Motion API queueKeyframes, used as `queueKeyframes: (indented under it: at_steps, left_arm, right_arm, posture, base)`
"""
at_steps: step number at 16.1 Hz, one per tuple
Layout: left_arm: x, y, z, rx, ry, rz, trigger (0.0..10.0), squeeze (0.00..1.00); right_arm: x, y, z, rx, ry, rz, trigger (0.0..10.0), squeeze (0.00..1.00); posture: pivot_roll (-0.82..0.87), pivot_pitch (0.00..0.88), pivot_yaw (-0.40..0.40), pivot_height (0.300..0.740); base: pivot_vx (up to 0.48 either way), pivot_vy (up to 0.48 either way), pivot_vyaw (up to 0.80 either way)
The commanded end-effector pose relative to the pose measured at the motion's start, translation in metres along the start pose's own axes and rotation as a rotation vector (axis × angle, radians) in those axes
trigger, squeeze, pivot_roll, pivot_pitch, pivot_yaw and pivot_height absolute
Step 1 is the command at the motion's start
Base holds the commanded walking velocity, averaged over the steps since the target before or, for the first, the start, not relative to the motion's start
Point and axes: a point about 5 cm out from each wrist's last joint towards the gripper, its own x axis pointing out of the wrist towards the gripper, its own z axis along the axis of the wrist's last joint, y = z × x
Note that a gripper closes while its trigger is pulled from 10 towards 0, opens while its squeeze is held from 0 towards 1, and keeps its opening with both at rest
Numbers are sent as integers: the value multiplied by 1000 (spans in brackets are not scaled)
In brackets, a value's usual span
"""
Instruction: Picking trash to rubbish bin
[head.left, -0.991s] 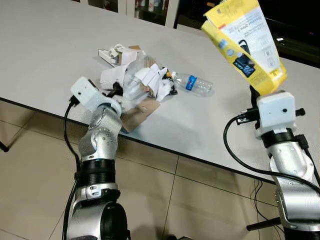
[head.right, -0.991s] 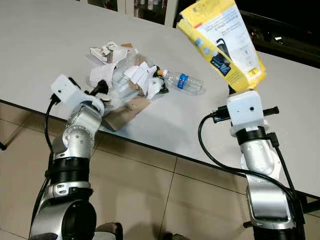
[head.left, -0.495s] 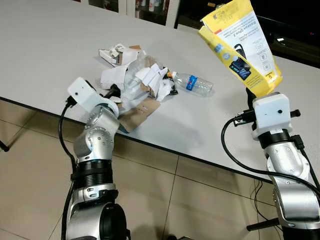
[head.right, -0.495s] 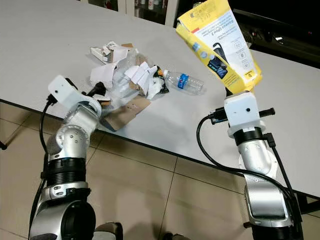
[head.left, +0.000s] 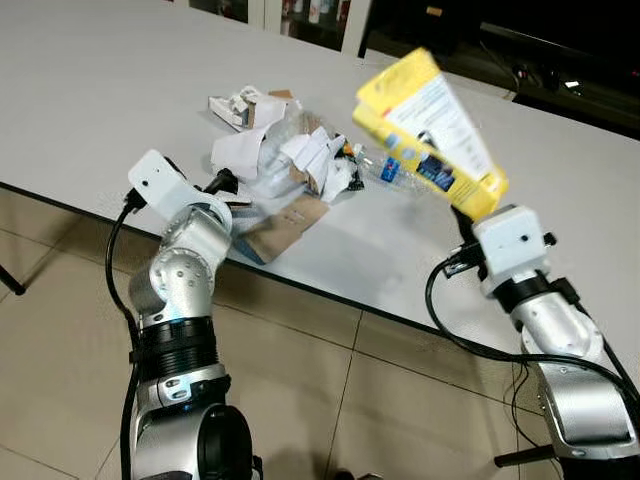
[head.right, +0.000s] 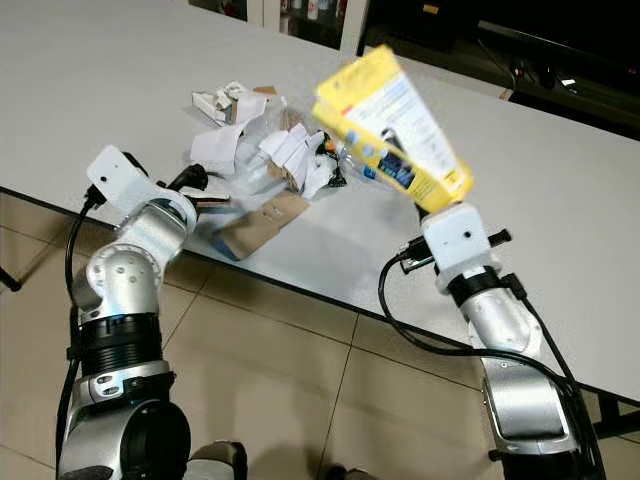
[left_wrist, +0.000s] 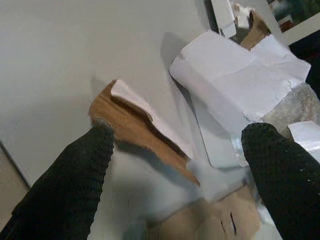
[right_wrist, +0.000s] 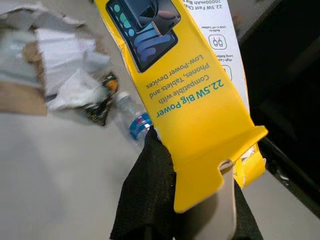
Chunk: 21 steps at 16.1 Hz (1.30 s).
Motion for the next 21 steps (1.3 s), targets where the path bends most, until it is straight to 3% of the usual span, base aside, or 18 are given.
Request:
queueKeyframes:
  at_steps: [1, 7, 8, 12, 17, 21]
  left_arm:
    - [-5, -11, 5, -7, 2, -20, 10000, 0]
    - [-11, -5, 5, 21, 47, -14, 10000, 0]
    - [-7, 8, -5, 26, 72, 21, 10000, 0]
    - [-8, 21, -13, 28, 88, 45, 10000, 0]
    - [8, 44, -30, 35, 99, 26, 10000, 0]
    - [23, 40, -40, 33, 126, -48, 10000, 0]
  right_arm:
    - [-1, 0, -5, -19, 16, 14, 10000, 0]
    - [7, 8, -8, -23, 11, 48, 10000, 0]
    - [9, 9, -10, -21, 10, 51, 10000, 0]
    - [10, 8, -12, -25, 10, 56, 10000, 0]
    - [12, 8, -13, -27, 4, 57, 10000, 0]
    - [10, 8, -14, -26, 4, 48, 10000, 0]
  posture:
    - [337, 157, -140, 740]
    - [378, 158, -136, 740]
    - [381, 156, -139, 740]
    - [379, 155, -149, 740]
    - [379, 143, -165, 740]
    - [364, 135, -158, 740]
  base:
    - [0, 0, 0]
    - [0, 0, 0]
    - [0, 0, 0]
    - [0, 0, 0]
    - [0, 0, 0]
    - [0, 0, 0]
